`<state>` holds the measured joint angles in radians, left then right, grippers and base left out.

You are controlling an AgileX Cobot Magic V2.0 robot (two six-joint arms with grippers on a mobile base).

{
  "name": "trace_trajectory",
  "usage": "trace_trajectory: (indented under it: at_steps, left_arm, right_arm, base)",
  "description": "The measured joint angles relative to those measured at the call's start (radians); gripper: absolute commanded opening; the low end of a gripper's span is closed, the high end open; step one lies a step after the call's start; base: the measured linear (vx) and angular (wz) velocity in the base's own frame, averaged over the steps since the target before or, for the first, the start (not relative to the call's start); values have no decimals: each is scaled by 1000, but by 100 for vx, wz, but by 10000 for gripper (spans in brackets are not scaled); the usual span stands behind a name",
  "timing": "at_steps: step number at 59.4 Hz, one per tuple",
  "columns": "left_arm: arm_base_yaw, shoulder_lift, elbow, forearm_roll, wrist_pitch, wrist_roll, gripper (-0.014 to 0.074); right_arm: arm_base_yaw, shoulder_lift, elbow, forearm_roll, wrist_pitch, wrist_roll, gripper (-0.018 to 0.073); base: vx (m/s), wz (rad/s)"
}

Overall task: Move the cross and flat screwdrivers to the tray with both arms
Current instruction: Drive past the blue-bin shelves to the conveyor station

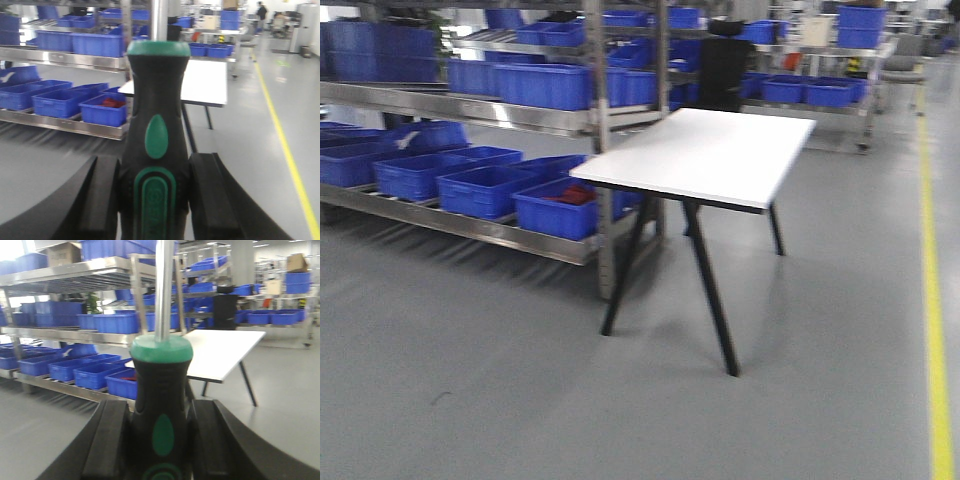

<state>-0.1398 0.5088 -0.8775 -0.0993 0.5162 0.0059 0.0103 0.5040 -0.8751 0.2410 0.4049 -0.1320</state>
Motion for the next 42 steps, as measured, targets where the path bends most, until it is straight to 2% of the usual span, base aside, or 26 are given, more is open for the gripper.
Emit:
trace_trajectory:
  at_steps: [42]
  left_arm:
    - [0,0,0,0,1,0,0]
  right_arm:
    - [0,0,0,0,0,0,-8]
  base:
    - [48,50]
